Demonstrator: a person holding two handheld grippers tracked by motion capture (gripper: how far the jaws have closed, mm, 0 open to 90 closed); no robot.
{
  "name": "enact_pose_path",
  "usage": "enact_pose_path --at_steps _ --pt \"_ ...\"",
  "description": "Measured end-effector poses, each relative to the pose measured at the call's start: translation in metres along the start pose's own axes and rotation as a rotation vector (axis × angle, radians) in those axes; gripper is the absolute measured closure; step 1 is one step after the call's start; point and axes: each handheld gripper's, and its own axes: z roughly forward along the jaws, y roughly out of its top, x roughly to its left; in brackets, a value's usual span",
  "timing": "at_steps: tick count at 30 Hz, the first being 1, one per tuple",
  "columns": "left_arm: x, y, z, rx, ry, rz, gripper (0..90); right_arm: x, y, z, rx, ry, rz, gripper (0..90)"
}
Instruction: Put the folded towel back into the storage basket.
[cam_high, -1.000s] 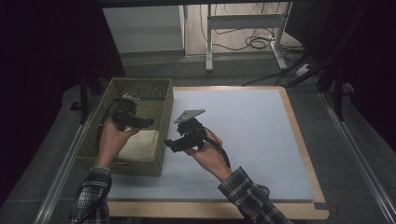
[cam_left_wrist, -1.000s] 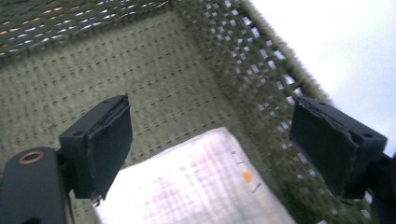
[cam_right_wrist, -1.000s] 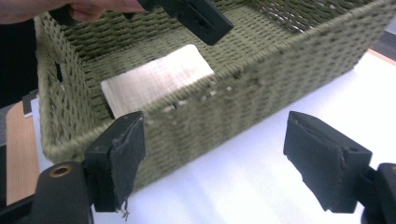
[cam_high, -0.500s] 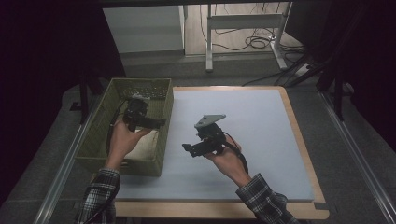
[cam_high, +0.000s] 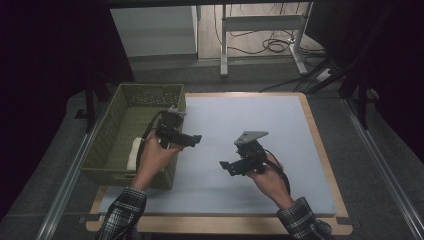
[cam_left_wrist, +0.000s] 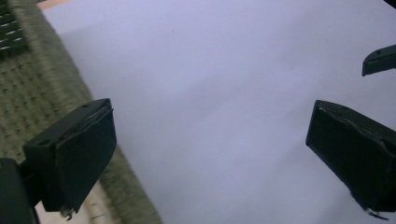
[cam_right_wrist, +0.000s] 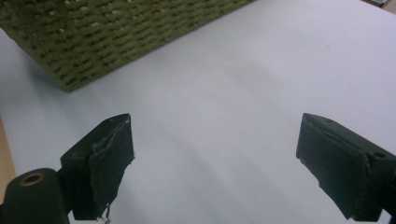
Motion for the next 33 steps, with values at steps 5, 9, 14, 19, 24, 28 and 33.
enact_pose_path --at_steps 5,9,14,19,24,28,33 --pt "-0.023 0.004 0.009 0.009 -0.011 0.032 1.7 -0.009 -0.017 -0.011 0.002 -0.015 0.024 10.9" --pt "-0.041 0.005 0.019 0.01 -0.03 0.056 1.3 -0.016 -0.031 -0.018 -0.001 -0.022 0.053 10.6" --pt "-0.064 -0.001 0.038 -0.004 -0.065 0.063 1.1 -0.023 -0.051 -0.023 0.012 -0.046 0.072 10.2" --pt "-0.082 -0.022 0.064 -0.012 -0.089 0.073 0.9 -0.03 -0.075 -0.026 0.035 -0.098 0.073 9.6" --pt "-0.087 -0.048 0.082 -0.002 -0.077 0.07 0.8 -0.038 -0.099 -0.026 0.059 -0.141 0.074 8.3" --pt "-0.084 -0.067 0.091 0.008 -0.061 0.056 0.9 -0.04 -0.112 -0.023 0.087 -0.169 0.065 7.3" --pt "-0.084 -0.088 0.105 0.002 -0.016 0.12 0.0 -0.041 -0.121 -0.02 0.071 -0.166 0.088 5.3"
